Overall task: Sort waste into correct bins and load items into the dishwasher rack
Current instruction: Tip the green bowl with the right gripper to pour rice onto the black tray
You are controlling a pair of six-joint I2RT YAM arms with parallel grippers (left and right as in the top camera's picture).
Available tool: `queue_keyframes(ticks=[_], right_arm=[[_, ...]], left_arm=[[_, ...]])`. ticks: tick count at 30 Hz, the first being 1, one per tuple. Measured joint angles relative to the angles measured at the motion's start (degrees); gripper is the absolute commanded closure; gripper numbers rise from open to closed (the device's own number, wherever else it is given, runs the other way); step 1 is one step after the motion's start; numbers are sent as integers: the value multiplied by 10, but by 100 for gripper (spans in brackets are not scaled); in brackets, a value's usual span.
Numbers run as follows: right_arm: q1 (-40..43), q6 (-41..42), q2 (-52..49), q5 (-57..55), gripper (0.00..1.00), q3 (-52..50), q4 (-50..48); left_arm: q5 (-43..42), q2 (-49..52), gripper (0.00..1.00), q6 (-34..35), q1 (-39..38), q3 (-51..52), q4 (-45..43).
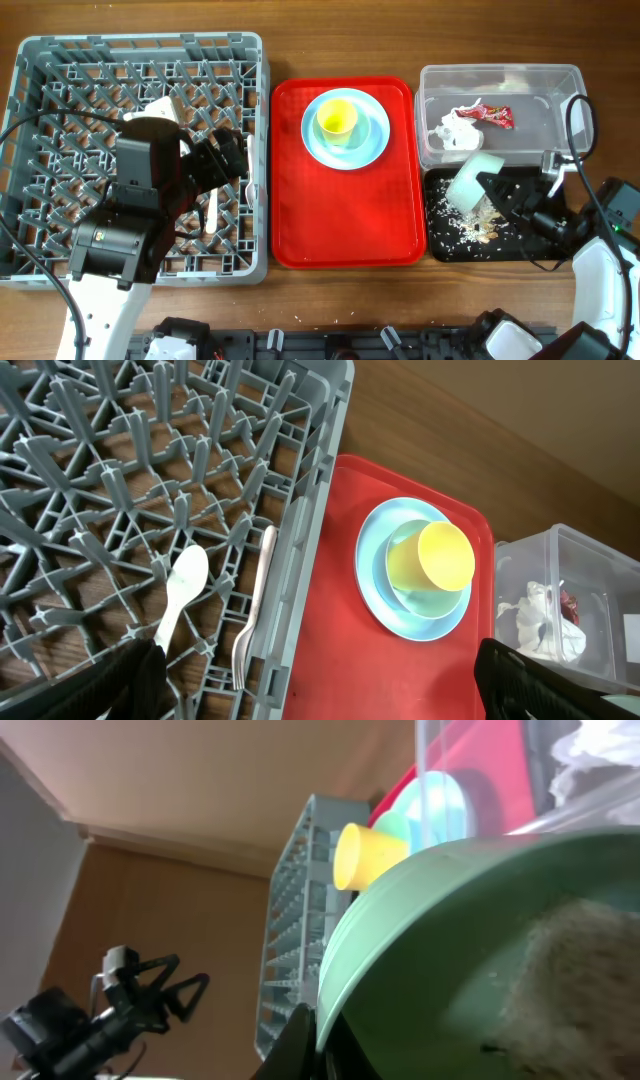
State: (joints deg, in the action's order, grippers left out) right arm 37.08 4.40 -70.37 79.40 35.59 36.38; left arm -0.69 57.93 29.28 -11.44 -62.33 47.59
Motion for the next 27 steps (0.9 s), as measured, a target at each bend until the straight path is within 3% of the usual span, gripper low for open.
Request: queue_keyframes(ticks=[27], right_arm=[[0,90,0,99,96,-3,-56]], left_arm=[[0,0,0,0,0,0,0]])
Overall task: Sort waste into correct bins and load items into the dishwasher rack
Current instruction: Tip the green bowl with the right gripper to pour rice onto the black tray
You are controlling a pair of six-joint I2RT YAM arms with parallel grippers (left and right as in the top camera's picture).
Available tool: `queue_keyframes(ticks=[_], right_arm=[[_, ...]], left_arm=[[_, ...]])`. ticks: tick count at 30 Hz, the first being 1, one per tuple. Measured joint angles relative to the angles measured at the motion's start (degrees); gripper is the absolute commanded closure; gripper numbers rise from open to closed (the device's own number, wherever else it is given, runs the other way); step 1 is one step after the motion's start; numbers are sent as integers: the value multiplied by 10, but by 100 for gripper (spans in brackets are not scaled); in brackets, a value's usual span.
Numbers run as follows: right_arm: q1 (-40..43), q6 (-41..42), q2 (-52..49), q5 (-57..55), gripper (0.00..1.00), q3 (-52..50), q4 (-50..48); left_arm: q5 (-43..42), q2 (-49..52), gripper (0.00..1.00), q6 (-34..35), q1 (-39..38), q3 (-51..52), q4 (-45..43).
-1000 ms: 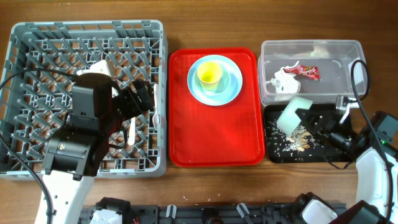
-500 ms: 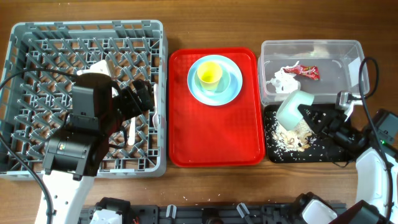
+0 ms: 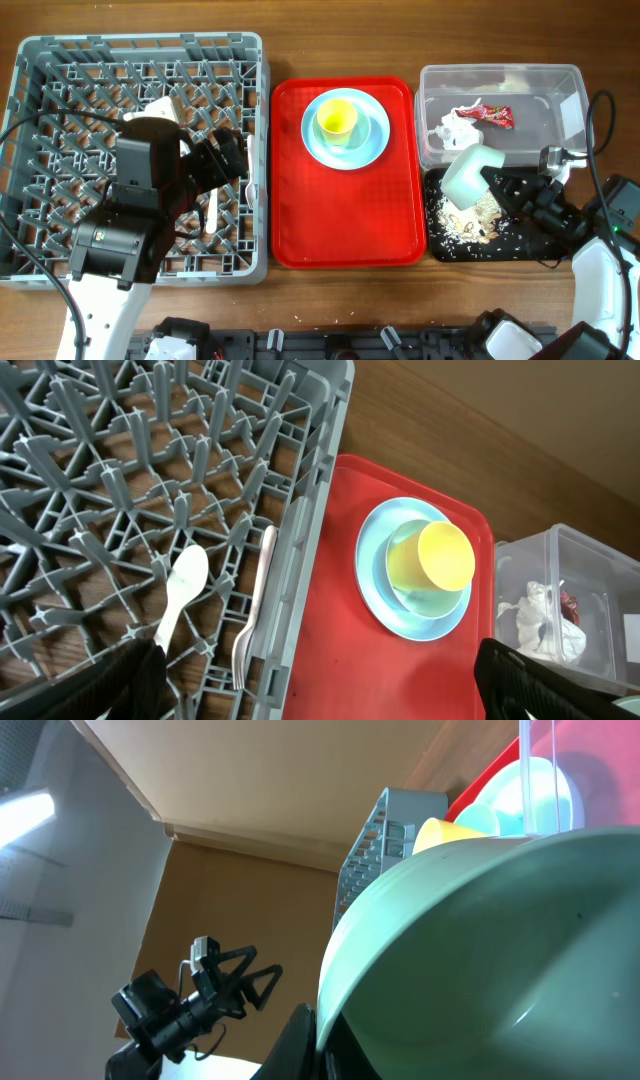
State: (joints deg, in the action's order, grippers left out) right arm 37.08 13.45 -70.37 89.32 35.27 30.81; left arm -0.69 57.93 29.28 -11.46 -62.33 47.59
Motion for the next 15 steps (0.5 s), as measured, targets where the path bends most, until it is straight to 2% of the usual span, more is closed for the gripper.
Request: queue_keyframes(ticks=[10,15], right_arm=[[0,17,0,0,96,-2,27],[1,28,0,-4,96,-3,-16]], left_arm=[[0,0,0,0,0,0,0],[0,0,0,0,0,0,0]])
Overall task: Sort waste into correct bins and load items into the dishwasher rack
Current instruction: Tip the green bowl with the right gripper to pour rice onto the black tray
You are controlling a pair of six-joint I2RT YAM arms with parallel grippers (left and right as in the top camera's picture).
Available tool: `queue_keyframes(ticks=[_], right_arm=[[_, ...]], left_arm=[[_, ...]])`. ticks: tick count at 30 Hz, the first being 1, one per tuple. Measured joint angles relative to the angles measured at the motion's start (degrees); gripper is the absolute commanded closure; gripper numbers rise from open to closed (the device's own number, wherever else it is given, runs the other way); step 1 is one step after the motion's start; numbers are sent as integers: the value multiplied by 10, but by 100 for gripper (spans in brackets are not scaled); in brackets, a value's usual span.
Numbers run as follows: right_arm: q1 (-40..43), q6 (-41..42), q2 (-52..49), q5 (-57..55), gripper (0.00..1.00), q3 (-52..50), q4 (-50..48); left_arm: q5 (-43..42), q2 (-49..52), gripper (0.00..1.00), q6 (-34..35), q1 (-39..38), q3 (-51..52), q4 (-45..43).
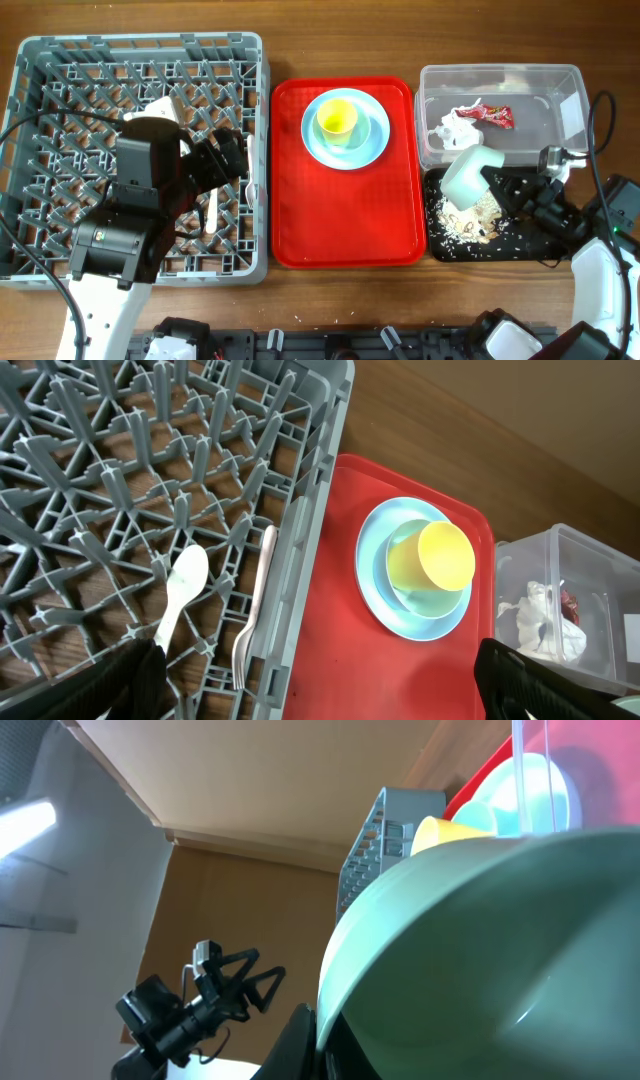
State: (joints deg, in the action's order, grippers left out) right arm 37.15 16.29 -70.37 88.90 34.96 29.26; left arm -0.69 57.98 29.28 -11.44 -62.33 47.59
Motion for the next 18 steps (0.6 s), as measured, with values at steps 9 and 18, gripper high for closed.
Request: queue_keyframes(ticks=[9,18], right_arm=[[0,4,0,-6,96,0,17],[-63,21,12,-124,96,2,45]], left_arm=[[0,0,0,0,0,0,0],[0,0,0,0,0,0,0]])
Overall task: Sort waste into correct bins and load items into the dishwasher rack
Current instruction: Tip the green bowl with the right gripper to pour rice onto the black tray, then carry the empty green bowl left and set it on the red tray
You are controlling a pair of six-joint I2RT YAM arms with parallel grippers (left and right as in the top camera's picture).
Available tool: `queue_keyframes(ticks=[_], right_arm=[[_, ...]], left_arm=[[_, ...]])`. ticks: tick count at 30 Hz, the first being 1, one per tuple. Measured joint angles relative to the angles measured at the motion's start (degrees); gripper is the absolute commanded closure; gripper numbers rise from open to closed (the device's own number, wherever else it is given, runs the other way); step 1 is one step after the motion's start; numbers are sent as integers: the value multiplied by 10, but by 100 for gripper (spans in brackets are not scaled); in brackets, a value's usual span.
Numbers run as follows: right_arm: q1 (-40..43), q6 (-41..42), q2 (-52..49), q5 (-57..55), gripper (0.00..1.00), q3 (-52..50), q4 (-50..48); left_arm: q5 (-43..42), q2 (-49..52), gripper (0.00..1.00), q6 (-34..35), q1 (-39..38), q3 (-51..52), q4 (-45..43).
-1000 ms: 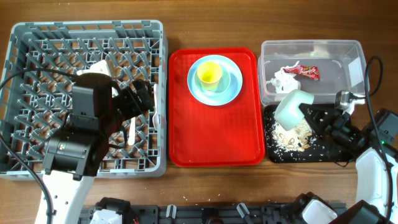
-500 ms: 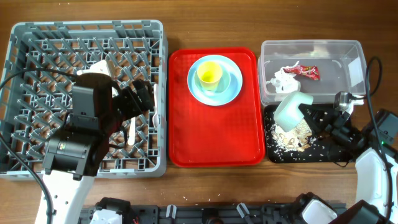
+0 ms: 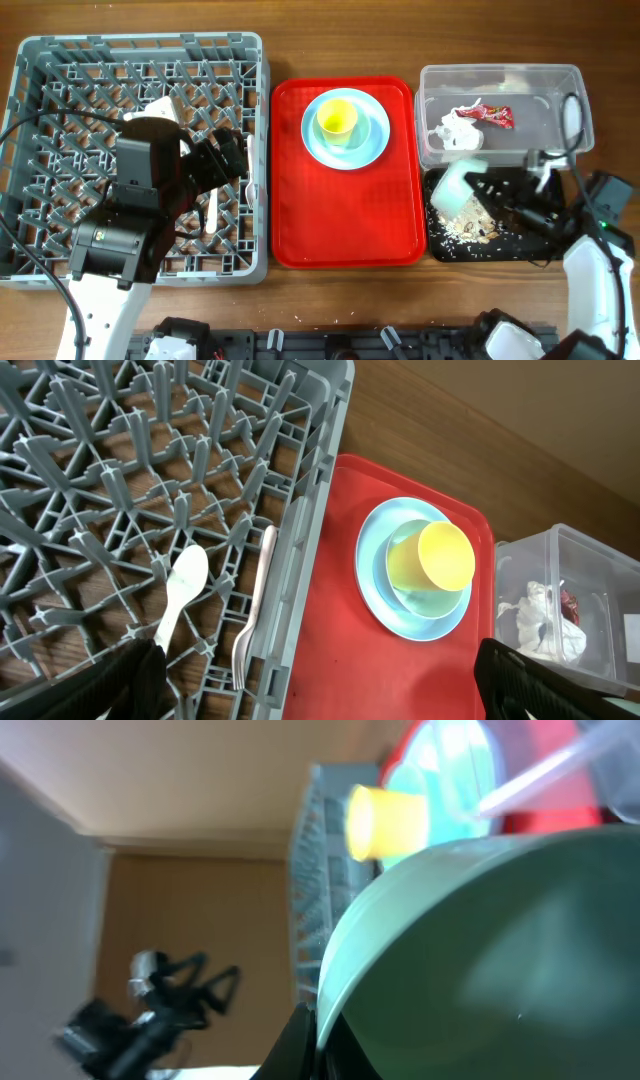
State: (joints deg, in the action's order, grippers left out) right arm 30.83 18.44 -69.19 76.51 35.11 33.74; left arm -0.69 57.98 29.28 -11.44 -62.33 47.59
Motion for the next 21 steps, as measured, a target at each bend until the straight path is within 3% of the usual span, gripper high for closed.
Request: queue_keyframes(ticks=[7,13,21], right_arm=[[-163,57,66,-152,96,59,2],[-402,93,153,-395,96,136,29],[-643,133,97,-659,96,139,38]], left_arm=[[0,0,0,0,0,0,0],[0,0,0,0,0,0,0],[0,0,0,0,0,0,0]])
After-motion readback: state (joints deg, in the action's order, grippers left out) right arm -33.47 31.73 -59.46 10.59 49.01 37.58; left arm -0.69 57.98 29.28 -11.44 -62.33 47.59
